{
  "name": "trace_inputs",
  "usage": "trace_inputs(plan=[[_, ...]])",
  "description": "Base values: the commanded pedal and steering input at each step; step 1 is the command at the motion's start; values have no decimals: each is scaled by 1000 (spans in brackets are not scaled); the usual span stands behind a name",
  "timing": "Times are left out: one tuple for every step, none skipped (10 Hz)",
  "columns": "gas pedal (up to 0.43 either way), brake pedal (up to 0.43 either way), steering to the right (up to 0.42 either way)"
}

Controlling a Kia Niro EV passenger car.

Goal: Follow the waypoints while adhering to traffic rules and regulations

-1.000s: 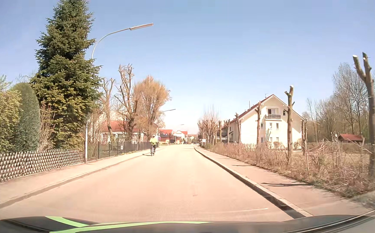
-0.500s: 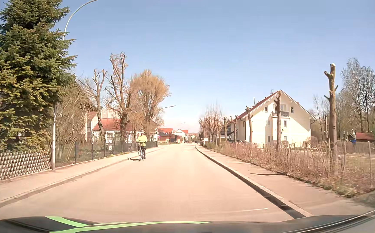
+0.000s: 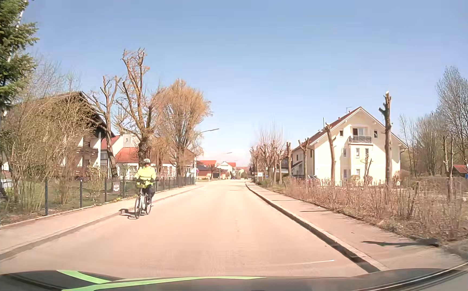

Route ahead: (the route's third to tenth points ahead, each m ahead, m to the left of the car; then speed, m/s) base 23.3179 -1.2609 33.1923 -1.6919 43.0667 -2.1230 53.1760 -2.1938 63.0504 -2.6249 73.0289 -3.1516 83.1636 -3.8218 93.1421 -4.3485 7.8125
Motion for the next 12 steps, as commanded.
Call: trace_inputs(plan=[[79,0,-3],[79,0,-2],[79,0,0],[79,0,0],[79,0,0],[79,0,0],[79,0,0],[79,0,0],[79,0,0],[79,0,0],[79,0,0],[79,0,0]])
